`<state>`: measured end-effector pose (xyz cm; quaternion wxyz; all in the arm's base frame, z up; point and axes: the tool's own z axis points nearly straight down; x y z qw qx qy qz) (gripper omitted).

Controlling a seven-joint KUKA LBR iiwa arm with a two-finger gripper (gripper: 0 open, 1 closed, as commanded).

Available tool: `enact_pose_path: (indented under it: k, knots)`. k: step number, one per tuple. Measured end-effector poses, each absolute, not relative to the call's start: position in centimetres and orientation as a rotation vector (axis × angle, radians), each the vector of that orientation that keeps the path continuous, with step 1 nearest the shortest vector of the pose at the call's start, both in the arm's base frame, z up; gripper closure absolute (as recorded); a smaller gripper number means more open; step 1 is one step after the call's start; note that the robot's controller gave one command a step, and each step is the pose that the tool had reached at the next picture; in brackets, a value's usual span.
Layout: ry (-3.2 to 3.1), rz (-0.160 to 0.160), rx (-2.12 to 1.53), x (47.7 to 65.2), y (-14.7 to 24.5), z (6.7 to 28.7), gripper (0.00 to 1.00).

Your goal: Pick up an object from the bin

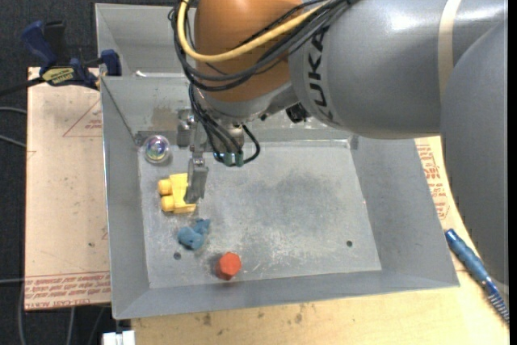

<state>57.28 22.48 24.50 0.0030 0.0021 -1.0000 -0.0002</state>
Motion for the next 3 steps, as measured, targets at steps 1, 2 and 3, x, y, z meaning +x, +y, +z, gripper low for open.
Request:
enact_pose_path:
  k: [1,2,3]
  knots:
    - [-3.148,-0.007,0.091,59.2,20.6,6.9,0.0]
    - [-3.146,-0.006,0.043,58.1,21.6,10.6,0.0]
    - [-3.136,-0.003,0.245,58.9,21.5,11.5,0.0]
